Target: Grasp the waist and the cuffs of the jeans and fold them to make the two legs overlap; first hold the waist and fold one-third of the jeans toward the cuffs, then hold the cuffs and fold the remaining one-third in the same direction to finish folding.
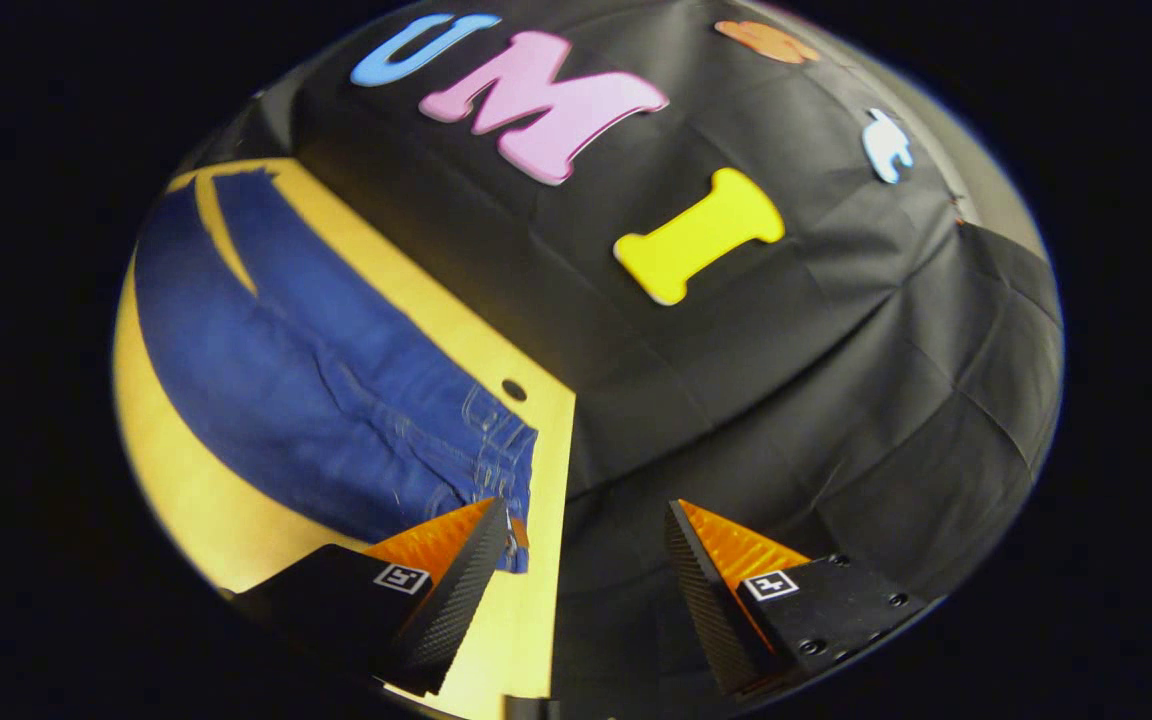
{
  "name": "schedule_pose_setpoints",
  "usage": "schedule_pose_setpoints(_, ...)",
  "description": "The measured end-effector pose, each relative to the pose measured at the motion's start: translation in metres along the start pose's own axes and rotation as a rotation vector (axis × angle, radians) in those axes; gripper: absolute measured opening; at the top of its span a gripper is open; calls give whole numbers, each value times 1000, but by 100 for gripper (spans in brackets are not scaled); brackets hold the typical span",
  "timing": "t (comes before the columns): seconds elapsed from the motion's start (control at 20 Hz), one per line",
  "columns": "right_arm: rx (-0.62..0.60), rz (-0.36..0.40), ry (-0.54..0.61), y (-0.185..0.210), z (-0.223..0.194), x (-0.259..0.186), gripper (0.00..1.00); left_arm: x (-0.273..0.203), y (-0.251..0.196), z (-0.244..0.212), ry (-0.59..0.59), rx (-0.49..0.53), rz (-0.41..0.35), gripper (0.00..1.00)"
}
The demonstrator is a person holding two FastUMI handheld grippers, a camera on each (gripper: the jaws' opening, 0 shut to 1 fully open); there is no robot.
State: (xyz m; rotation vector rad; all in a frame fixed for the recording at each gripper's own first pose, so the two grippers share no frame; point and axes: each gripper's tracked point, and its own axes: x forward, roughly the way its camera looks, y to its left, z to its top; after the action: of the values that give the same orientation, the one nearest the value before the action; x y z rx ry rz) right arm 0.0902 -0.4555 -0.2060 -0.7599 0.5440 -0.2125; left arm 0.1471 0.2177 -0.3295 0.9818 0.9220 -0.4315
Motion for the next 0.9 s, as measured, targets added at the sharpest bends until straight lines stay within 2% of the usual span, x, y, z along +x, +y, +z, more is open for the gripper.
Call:
schedule_pose_setpoints(0.15,-206,95,39,7,-30,25,97,2,1,-1,8,7,24,6)
schedule_pose_setpoints(0.35,-484,319,99,62,-81,57,97,2,0,0,34,7,13,6)
schedule_pose_setpoints(0.4,-526,366,121,77,-93,60,97,2,0,0,40,8,16,6)
schedule_pose_setpoints(0.55,-587,445,168,100,-116,80,98,3,0,-1,61,8,21,6)
schedule_pose_setpoints(0.75,-663,361,118,95,-107,106,94,2,0,-1,76,18,25,6)
schedule_pose_setpoints(0.9,-718,328,64,103,-97,115,92,3,1,-1,77,14,52,6)
